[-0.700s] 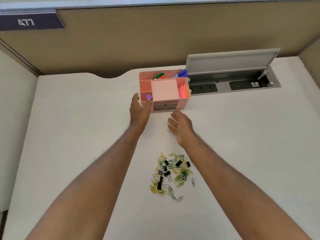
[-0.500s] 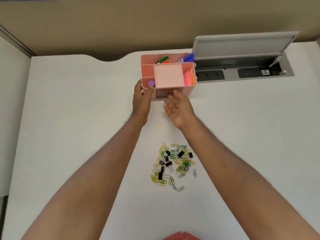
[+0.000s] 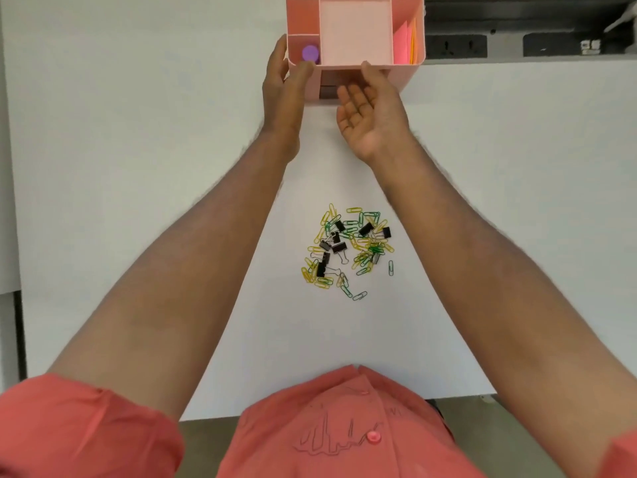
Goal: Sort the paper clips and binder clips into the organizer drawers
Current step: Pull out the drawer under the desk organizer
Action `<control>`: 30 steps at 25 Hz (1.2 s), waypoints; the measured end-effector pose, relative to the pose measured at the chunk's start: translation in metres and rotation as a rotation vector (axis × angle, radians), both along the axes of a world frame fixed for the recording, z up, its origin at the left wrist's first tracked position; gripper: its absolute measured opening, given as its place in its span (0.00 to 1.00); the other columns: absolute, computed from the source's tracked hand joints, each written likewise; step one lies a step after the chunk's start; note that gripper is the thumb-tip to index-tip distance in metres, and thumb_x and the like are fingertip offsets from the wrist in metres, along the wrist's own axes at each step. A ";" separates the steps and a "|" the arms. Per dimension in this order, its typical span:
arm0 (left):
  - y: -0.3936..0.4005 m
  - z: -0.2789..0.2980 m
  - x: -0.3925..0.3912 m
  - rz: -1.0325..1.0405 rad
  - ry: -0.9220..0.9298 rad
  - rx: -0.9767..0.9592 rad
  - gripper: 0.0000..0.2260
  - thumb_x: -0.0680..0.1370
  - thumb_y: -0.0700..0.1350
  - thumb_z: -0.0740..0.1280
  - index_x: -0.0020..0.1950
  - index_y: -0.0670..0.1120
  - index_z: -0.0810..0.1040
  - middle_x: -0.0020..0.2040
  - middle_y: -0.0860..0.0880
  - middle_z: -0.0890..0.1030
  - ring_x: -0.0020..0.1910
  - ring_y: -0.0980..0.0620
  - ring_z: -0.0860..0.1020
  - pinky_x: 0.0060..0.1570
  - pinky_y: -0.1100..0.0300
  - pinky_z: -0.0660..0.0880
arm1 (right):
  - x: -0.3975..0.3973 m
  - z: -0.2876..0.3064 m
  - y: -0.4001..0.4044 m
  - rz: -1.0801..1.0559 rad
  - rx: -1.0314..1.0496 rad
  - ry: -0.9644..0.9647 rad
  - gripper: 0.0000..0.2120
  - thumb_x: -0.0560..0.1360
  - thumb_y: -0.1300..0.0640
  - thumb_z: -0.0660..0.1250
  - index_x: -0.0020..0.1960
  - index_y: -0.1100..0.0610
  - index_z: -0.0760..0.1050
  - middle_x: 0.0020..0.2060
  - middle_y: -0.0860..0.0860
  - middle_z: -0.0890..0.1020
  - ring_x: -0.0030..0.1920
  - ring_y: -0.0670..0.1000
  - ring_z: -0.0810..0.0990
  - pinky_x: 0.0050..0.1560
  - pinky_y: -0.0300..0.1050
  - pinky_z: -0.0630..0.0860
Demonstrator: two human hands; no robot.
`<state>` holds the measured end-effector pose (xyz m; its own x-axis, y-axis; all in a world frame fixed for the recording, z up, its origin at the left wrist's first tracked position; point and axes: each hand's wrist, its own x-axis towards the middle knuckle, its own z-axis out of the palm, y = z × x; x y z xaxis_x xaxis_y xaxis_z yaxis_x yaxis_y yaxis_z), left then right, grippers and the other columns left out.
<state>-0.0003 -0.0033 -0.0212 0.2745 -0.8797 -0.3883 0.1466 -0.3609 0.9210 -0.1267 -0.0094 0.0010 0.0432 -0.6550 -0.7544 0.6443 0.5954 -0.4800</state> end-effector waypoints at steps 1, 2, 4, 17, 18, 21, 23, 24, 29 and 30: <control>0.000 -0.001 0.000 -0.006 -0.010 0.003 0.24 0.82 0.44 0.65 0.78 0.50 0.67 0.69 0.47 0.78 0.68 0.50 0.76 0.68 0.49 0.76 | 0.000 -0.001 0.002 0.005 0.004 0.007 0.19 0.79 0.52 0.70 0.67 0.58 0.75 0.55 0.53 0.81 0.56 0.52 0.80 0.61 0.46 0.75; 0.000 -0.004 -0.001 -0.008 -0.016 0.001 0.24 0.82 0.44 0.65 0.78 0.50 0.66 0.69 0.47 0.77 0.69 0.49 0.75 0.69 0.48 0.75 | -0.001 -0.002 0.006 0.001 0.012 0.011 0.17 0.79 0.52 0.71 0.65 0.57 0.76 0.52 0.52 0.81 0.53 0.51 0.80 0.57 0.44 0.75; 0.000 -0.005 -0.001 -0.002 -0.017 -0.008 0.24 0.82 0.43 0.65 0.78 0.49 0.66 0.69 0.47 0.77 0.69 0.49 0.75 0.69 0.47 0.75 | -0.003 -0.005 0.016 -0.002 0.025 0.004 0.13 0.79 0.53 0.71 0.61 0.55 0.76 0.49 0.51 0.80 0.49 0.50 0.79 0.49 0.42 0.75; 0.003 -0.013 -0.006 -0.010 -0.012 -0.045 0.24 0.85 0.43 0.62 0.80 0.45 0.62 0.71 0.43 0.75 0.70 0.45 0.74 0.69 0.46 0.75 | -0.013 -0.016 0.043 0.026 0.036 0.017 0.09 0.78 0.54 0.72 0.57 0.54 0.77 0.48 0.50 0.83 0.53 0.50 0.83 0.47 0.42 0.77; 0.004 -0.014 -0.006 -0.015 -0.019 -0.037 0.24 0.85 0.45 0.62 0.81 0.45 0.61 0.73 0.43 0.74 0.71 0.45 0.73 0.71 0.45 0.73 | -0.013 -0.018 0.043 0.047 0.028 0.034 0.09 0.78 0.53 0.72 0.56 0.54 0.78 0.49 0.49 0.83 0.54 0.50 0.83 0.48 0.42 0.77; 0.013 -0.020 -0.006 -0.086 -0.108 0.019 0.28 0.85 0.53 0.60 0.82 0.46 0.56 0.79 0.45 0.66 0.77 0.47 0.66 0.76 0.44 0.66 | -0.023 -0.023 0.050 0.180 -0.012 0.170 0.17 0.78 0.46 0.72 0.62 0.53 0.76 0.58 0.48 0.81 0.58 0.49 0.82 0.58 0.45 0.80; 0.035 -0.029 -0.005 -0.148 -0.234 0.057 0.33 0.83 0.58 0.62 0.83 0.46 0.55 0.82 0.47 0.61 0.80 0.48 0.60 0.80 0.48 0.60 | -0.038 -0.027 0.065 0.275 -0.063 0.357 0.20 0.78 0.44 0.71 0.64 0.53 0.75 0.59 0.49 0.81 0.57 0.49 0.83 0.58 0.45 0.81; 0.052 -0.034 -0.004 -0.180 -0.311 0.065 0.34 0.82 0.59 0.64 0.83 0.46 0.55 0.82 0.48 0.60 0.81 0.49 0.59 0.80 0.53 0.57 | -0.047 -0.030 0.077 0.326 -0.098 0.499 0.19 0.78 0.45 0.72 0.64 0.54 0.75 0.58 0.49 0.82 0.55 0.48 0.83 0.57 0.45 0.81; 0.143 -0.058 0.006 -0.471 -0.794 -0.132 0.21 0.82 0.48 0.65 0.75 0.45 0.72 0.75 0.47 0.72 0.75 0.45 0.67 0.72 0.67 0.53 | -0.079 -0.051 0.146 0.868 -0.420 1.225 0.23 0.74 0.52 0.72 0.68 0.50 0.74 0.62 0.48 0.75 0.62 0.50 0.74 0.66 0.44 0.72; 0.157 -0.060 0.008 -0.507 -0.820 -0.146 0.20 0.81 0.46 0.65 0.74 0.46 0.74 0.73 0.47 0.73 0.73 0.45 0.68 0.70 0.69 0.53 | -0.079 -0.055 0.156 0.964 -0.484 1.282 0.26 0.74 0.52 0.72 0.71 0.50 0.72 0.64 0.49 0.73 0.64 0.52 0.71 0.66 0.42 0.70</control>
